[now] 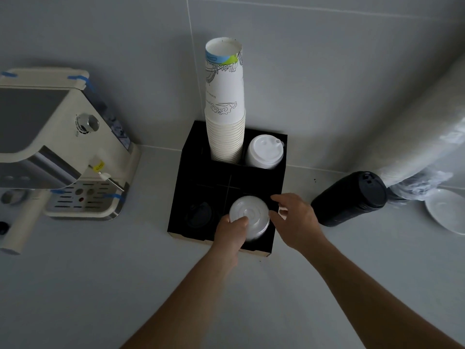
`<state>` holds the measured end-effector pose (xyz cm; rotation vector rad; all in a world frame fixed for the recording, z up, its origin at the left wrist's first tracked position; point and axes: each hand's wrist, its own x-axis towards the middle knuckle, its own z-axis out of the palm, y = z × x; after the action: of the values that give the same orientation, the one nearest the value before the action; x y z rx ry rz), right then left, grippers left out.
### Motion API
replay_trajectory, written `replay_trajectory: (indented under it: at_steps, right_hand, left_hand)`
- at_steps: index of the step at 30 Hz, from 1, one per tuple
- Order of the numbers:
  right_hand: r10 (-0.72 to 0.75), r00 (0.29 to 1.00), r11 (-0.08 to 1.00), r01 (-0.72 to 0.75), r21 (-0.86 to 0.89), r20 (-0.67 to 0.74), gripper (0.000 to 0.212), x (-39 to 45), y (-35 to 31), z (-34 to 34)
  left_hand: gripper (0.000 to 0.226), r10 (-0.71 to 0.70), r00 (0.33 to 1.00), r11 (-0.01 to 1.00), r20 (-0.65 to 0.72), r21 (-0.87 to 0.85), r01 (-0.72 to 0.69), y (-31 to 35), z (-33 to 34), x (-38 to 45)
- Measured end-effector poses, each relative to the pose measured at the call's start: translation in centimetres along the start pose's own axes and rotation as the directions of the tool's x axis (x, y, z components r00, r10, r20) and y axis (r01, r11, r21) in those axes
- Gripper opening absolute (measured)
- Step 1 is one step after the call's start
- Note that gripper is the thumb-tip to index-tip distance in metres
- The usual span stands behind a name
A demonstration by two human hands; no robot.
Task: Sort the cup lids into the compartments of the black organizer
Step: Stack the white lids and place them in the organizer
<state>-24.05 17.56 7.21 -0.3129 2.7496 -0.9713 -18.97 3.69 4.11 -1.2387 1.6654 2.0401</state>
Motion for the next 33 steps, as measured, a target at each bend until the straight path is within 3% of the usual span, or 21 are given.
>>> replay_trajectory:
  at_steps: [3,7,20,22,26,33]
  right_hand:
    - [0.003,1.0,1.0,-0.003,-0.017,0.005,0.05,-0.5,0.5,0.4]
    - [0.067,0.997,0.988,-0.071,0.136,0.037,0.06,-1.0,0.4,1.0]
    - [0.196,0.973,0.927,-0.225,0.301,0.124,0.064,-1.2,0.4,-0.7]
    - [0.192,0.975,0.925,-0.219,0.311,0.116,0.061,-1.5,0.7,-1.5]
    - [0.184,0.982,0.925,-0.189,0.329,0.046,0.051,-2.5,1.2,-3.4]
    - [0.252,0.965,0.809,-0.167,0.564,-0.076,0.038,-4.9,1.6,-7.5]
  left_hand:
    - [0.035,0.0,1.0,1.0,0.03,0.011,0.0,0.2,0.6,0.2]
    - [0.039,0.029,0.999,0.998,0.035,0.063,-0.031,0.2,1.4,0.3]
    - [0.037,0.042,0.999,0.991,0.02,0.126,-0.044,0.8,0.6,-0.6]
    - [0.045,0.041,0.999,0.99,0.019,0.136,-0.043,0.7,0.1,-1.0]
    - [0.089,0.015,1.0,0.993,0.01,0.117,-0.016,0.3,-1.4,-1.7]
    - [0.048,0.043,0.997,0.999,0.063,-0.021,-0.042,-0.2,-3.1,-4.6]
